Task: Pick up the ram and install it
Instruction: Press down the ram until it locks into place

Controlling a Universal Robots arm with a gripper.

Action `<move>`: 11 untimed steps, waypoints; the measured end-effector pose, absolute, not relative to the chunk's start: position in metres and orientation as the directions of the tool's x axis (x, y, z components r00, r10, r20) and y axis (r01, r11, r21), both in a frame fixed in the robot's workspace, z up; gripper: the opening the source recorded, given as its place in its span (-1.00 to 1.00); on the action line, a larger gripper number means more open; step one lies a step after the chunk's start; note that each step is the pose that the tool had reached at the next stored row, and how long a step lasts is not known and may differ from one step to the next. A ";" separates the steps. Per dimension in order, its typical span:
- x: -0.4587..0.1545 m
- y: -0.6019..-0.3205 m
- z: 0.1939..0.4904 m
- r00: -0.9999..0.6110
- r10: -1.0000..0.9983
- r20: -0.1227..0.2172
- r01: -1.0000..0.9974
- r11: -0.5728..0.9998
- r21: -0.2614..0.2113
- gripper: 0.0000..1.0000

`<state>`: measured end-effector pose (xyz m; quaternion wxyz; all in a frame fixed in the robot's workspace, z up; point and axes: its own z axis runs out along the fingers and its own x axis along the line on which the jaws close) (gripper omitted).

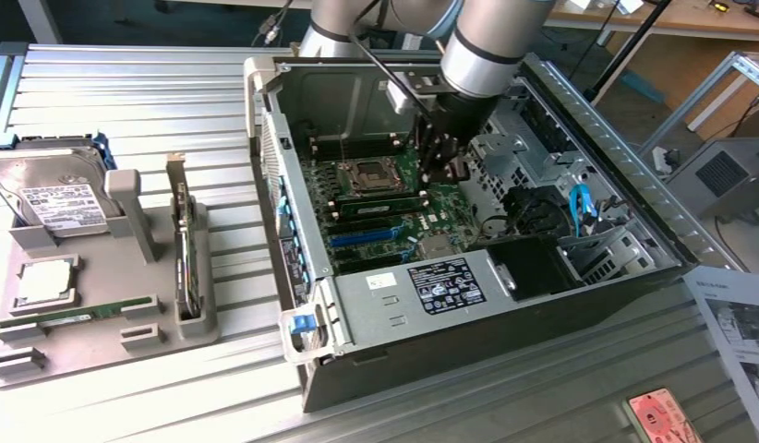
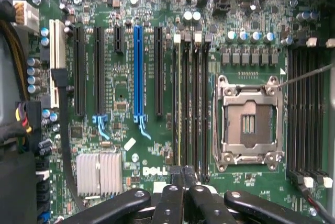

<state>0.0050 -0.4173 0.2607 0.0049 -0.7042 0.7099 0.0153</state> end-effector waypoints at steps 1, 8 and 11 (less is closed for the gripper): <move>0.001 -0.417 0.260 -0.008 -1.000 -0.028 -1.000 0.008 0.015 -0.79; -0.020 -0.417 0.260 -0.008 -1.000 -0.029 -1.000 0.008 0.015 -0.79; -0.025 -0.417 0.260 -0.008 -1.000 -0.029 -1.000 0.008 0.015 -0.79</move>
